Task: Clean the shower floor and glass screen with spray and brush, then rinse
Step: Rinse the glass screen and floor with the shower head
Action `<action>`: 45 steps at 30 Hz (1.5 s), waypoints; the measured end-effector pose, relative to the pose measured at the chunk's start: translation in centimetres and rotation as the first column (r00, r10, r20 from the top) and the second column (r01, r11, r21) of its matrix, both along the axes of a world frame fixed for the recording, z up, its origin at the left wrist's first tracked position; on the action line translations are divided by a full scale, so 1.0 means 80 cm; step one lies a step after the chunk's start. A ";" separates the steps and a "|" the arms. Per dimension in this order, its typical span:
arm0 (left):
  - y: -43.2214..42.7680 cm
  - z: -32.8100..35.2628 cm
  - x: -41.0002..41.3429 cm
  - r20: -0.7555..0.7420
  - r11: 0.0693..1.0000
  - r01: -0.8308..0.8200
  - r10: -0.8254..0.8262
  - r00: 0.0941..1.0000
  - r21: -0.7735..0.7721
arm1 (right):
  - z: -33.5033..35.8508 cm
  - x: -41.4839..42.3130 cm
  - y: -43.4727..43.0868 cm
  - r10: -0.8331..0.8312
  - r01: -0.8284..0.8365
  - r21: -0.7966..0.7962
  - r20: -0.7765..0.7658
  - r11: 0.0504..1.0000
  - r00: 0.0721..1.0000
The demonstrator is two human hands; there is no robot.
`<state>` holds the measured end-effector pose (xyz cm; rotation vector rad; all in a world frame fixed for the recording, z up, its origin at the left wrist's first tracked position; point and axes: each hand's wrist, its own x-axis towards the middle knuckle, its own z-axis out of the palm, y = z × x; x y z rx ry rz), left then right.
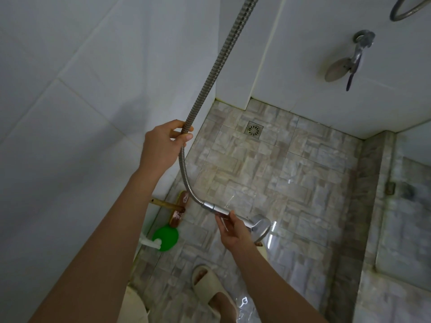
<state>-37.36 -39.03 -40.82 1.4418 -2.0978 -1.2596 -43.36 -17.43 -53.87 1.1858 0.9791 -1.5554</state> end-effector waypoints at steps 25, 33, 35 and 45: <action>0.016 -0.022 -0.040 -0.018 0.988 0.108 -0.107 0.994 0.114 | -0.022 -0.061 0.045 -0.210 0.228 0.111 -0.160 0.967 0.965; 0.025 -0.022 -0.050 -0.071 0.987 0.110 -0.102 0.992 0.120 | -0.013 -0.090 0.052 -0.280 0.283 -0.003 -0.158 0.959 0.947; 0.024 -0.023 -0.051 -0.072 0.988 0.098 -0.090 0.993 0.119 | -0.009 -0.093 0.045 -0.269 0.274 0.014 -0.156 0.962 0.951; 0.011 -0.017 -0.044 -0.038 0.994 0.053 -0.050 0.998 0.092 | -0.015 -0.080 0.036 0.026 -0.023 0.044 -0.068 0.999 0.997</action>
